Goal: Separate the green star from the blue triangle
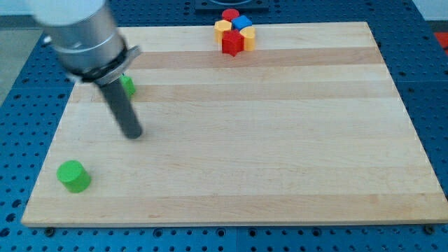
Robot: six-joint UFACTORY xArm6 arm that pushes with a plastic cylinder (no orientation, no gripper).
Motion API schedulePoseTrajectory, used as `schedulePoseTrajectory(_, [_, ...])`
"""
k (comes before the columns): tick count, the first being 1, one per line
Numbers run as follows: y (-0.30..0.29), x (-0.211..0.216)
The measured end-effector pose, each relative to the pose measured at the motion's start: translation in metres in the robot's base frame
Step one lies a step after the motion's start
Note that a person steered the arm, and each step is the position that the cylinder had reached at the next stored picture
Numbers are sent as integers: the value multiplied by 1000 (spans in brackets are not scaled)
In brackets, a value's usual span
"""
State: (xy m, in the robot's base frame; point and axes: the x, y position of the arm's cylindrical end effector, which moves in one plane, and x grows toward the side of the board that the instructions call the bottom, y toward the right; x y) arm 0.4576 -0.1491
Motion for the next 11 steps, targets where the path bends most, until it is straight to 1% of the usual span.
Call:
schedulePoseTrajectory(1, [51, -49])
schedulePoseTrajectory(2, [60, -101])
schedulePoseTrajectory(3, [47, -148])
schedulePoseTrajectory(4, [16, -182])
schedulePoseTrajectory(5, [-32, -188])
schedulePoseTrajectory(6, [-64, -173])
schedulePoseTrajectory(7, [-76, -140])
schedulePoseTrajectory(8, [-78, -109])
schedulePoseTrajectory(9, [-62, -93])
schedulePoseTrajectory(11, [-20, -87])
